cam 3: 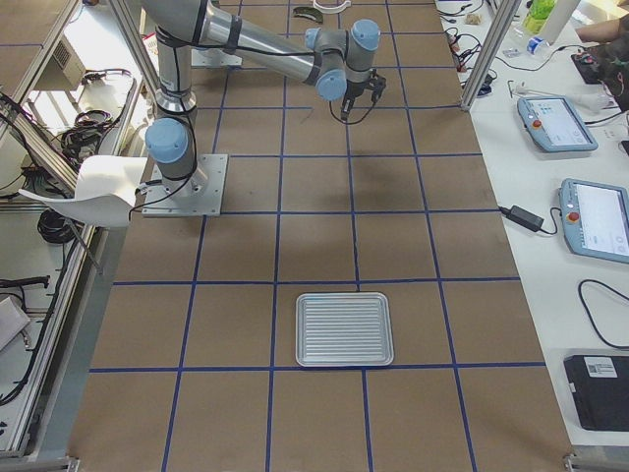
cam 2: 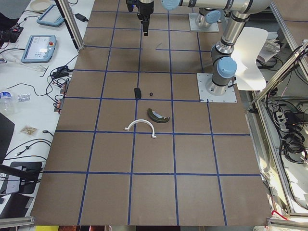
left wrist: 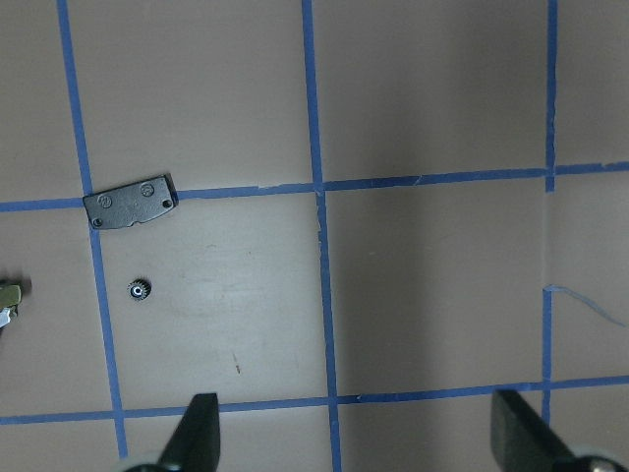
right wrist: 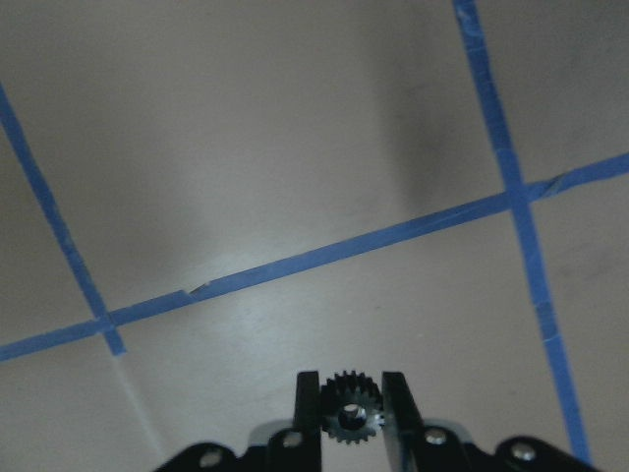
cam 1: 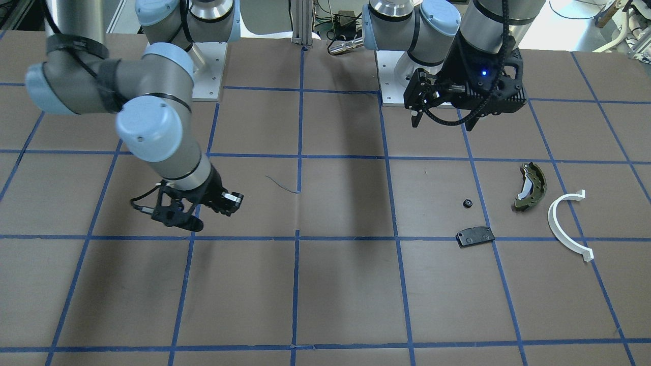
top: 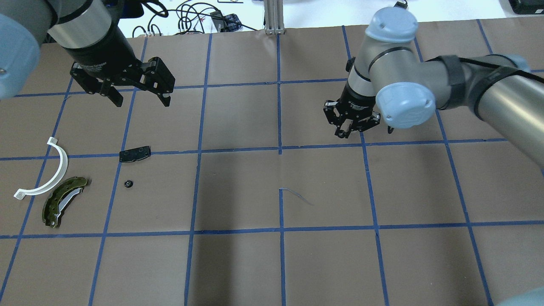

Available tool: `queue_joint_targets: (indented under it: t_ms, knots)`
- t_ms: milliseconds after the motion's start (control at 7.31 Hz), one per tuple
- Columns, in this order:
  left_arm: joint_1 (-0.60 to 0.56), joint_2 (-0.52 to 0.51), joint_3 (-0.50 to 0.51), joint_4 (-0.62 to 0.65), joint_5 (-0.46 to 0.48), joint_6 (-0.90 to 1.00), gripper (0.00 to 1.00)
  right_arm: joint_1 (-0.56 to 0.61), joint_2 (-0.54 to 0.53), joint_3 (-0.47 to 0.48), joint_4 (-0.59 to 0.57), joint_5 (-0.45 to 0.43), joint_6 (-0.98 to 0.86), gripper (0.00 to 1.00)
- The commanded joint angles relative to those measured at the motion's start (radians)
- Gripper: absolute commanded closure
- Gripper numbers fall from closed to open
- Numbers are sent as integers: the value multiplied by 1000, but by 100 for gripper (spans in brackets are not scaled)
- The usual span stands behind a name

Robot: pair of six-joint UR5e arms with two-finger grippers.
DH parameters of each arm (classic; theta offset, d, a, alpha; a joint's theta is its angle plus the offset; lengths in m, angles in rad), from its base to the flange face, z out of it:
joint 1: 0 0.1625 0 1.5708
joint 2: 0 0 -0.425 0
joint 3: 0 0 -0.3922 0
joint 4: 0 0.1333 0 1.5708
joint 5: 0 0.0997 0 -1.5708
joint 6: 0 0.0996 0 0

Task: Place bearing gear from tray to pile

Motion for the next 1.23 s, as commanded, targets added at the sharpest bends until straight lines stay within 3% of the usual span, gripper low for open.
queue_joint_targets:
  t_ms: [0,684,821,958,1095]
  knots:
    - [0,29,-10,-4,4,2,1,157,54,39,-157,32,209,100]
    - [0,35,-12,-9,4,2,0,327,153,40,-260,69,361,100]
    - [0,35,-12,-9,4,2,0,331,154,40,-261,68,363,65]
    - [0,35,-12,-9,4,2,0,330,150,30,-263,54,351,1]
    - [0,35,-12,-9,2,2,0,318,142,17,-258,54,345,0]
